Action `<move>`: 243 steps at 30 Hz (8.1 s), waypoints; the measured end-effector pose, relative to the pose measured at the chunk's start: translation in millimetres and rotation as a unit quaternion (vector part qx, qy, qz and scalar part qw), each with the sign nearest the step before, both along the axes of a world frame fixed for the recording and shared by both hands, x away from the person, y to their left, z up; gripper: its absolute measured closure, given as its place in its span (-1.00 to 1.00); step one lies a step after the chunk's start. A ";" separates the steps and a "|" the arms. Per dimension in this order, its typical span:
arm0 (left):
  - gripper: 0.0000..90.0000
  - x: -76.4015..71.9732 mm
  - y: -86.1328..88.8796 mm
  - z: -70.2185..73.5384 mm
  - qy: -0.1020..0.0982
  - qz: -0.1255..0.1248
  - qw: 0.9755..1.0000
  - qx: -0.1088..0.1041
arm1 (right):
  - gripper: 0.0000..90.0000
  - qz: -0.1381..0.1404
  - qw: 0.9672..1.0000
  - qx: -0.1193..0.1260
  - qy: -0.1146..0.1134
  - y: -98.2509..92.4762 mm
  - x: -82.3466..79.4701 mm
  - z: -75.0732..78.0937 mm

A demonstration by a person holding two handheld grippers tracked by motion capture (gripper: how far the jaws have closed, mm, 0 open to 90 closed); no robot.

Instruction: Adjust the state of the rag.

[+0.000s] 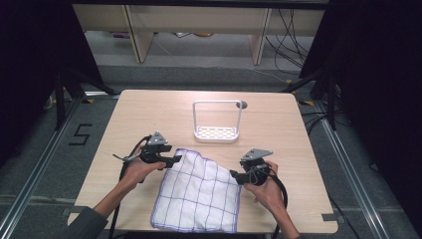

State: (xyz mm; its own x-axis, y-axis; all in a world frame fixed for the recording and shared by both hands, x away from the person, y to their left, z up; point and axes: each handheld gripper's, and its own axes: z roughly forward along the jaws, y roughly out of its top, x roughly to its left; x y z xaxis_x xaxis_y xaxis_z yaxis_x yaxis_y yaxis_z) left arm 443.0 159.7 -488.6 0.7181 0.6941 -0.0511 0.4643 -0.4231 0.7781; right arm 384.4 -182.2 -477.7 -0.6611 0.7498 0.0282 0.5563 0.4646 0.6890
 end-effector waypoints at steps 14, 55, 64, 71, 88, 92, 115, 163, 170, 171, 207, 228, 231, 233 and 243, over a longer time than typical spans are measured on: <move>-0.13 11.2 -9.3 -14.3 0.001 -0.003 0.999 0.054 | 0.89 0.054 0.998 -0.038 -0.005 25.2 8.8 -19.5; -0.18 7.4 20.7 -5.9 0.010 0.029 0.999 0.018 | 0.15 0.033 0.999 -0.018 0.025 36.4 -25.3 -12.9; -0.18 8.1 18.6 -9.4 0.011 0.032 0.999 0.020 | 0.48 0.044 0.998 -0.026 0.035 42.9 -27.0 -16.6; -0.19 10.3 21.7 -10.5 0.011 0.034 0.999 0.018 | 0.90 0.068 0.998 -0.009 -0.002 39.2 -30.4 -4.6; -0.03 24.6 -18.4 -19.9 -0.003 -0.020 0.998 0.053 | 0.92 0.060 0.998 -0.004 -0.022 23.8 -17.9 9.0; 0.18 28.2 -21.7 -24.1 -0.002 -0.029 0.998 0.059 | 0.92 0.046 0.999 -0.003 -0.029 18.5 -13.4 13.6; 0.98 36.2 -8.9 -18.8 0.006 -0.013 0.999 0.041 | 0.92 0.009 0.999 -0.013 -0.037 2.9 21.7 21.1; 0.91 23.1 11.0 48.0 -0.047 -0.003 0.997 -0.068 | 0.93 0.014 0.996 -0.033 -0.076 -6.2 47.3 74.0; 0.91 -3.2 16.8 56.9 -0.067 -0.022 0.995 -0.075 | 0.92 0.032 0.995 -0.036 -0.089 -7.0 27.5 79.7; 0.91 -8.5 17.9 56.5 -0.067 -0.031 0.994 -0.077 | 0.93 0.036 0.994 -0.037 -0.091 -9.1 21.9 78.1; 0.91 -123.8 26.1 -2.5 -0.044 -0.123 0.991 -0.019 | 0.92 0.084 0.995 -0.030 -0.051 -21.9 -88.9 14.1; -0.16 -130.8 28.5 -1.2 -0.029 -0.089 0.995 -0.047 | 0.06 -0.006 0.999 0.027 -0.044 -32.8 -108.8 7.0; -0.22 -116.0 28.9 1.1 -0.031 -0.069 0.996 -0.042 | 0.00 -0.034 0.999 0.012 -0.019 -34.6 -103.6 0.5; -0.22 -102.7 30.8 2.2 -0.029 -0.058 0.997 -0.032 | -0.01 -0.046 0.999 0.015 -0.006 -32.5 -105.4 -2.1; -0.24 -55.6 20.3 -15.1 0.007 -0.040 0.999 0.006 | -0.09 -0.050 0.999 -0.018 0.006 -24.6 -108.7 -9.2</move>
State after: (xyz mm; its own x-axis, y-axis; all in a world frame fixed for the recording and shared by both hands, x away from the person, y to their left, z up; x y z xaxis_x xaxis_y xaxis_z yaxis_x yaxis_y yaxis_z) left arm 387.5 180.0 -503.7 0.7709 0.6346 -0.0541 0.4392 -0.4683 0.7667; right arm 275.7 -206.8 -486.8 -0.5819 0.8133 0.0070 0.6092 0.4301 0.6662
